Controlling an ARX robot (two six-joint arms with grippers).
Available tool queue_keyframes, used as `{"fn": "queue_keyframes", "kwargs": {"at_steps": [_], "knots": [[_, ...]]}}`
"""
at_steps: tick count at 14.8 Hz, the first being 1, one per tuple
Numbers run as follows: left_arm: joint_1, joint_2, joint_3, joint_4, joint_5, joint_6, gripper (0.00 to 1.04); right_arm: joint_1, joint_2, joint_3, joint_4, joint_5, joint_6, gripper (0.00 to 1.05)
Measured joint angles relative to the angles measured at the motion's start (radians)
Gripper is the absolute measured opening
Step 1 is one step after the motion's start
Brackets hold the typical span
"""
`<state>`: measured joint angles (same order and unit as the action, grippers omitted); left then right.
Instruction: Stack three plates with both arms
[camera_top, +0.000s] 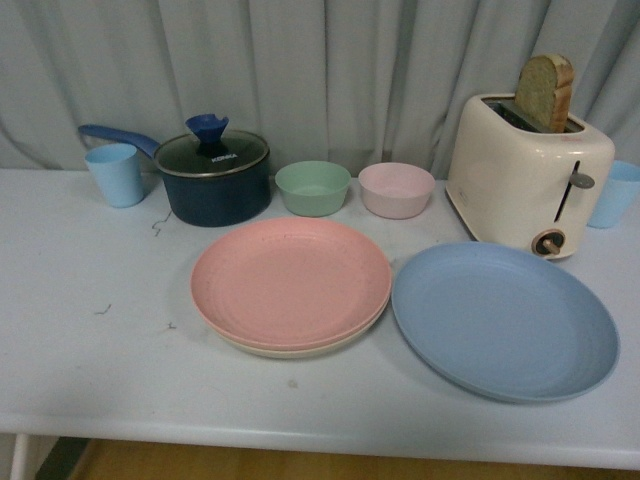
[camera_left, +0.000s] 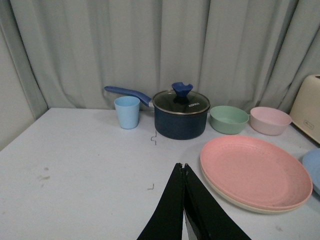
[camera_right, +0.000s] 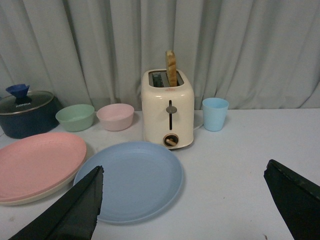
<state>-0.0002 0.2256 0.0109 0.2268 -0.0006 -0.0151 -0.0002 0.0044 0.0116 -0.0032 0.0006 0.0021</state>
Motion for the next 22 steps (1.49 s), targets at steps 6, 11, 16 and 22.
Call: {"fn": "queue_keyframes", "kwargs": {"at_steps": [6, 11, 16, 22], "knots": [[0.000, -0.221, 0.005, -0.212, 0.000, 0.000, 0.02, 0.000, 0.000, 0.000, 0.000, 0.000, 0.000, 0.98], [0.000, -0.221, 0.001, -0.230, 0.000, 0.000, 0.25, 0.000, 0.000, 0.000, 0.000, 0.000, 0.000, 0.98], [0.000, -0.221, 0.000, -0.230, 0.000, 0.001, 0.89, -0.289, 0.788, 0.115, 0.793, -0.352, 0.213, 0.98], [0.000, -0.221, 0.000, -0.230, 0.000, 0.002, 0.98, -0.121, 1.750, 0.710, 0.644, -0.049, 0.289, 0.98]]}}
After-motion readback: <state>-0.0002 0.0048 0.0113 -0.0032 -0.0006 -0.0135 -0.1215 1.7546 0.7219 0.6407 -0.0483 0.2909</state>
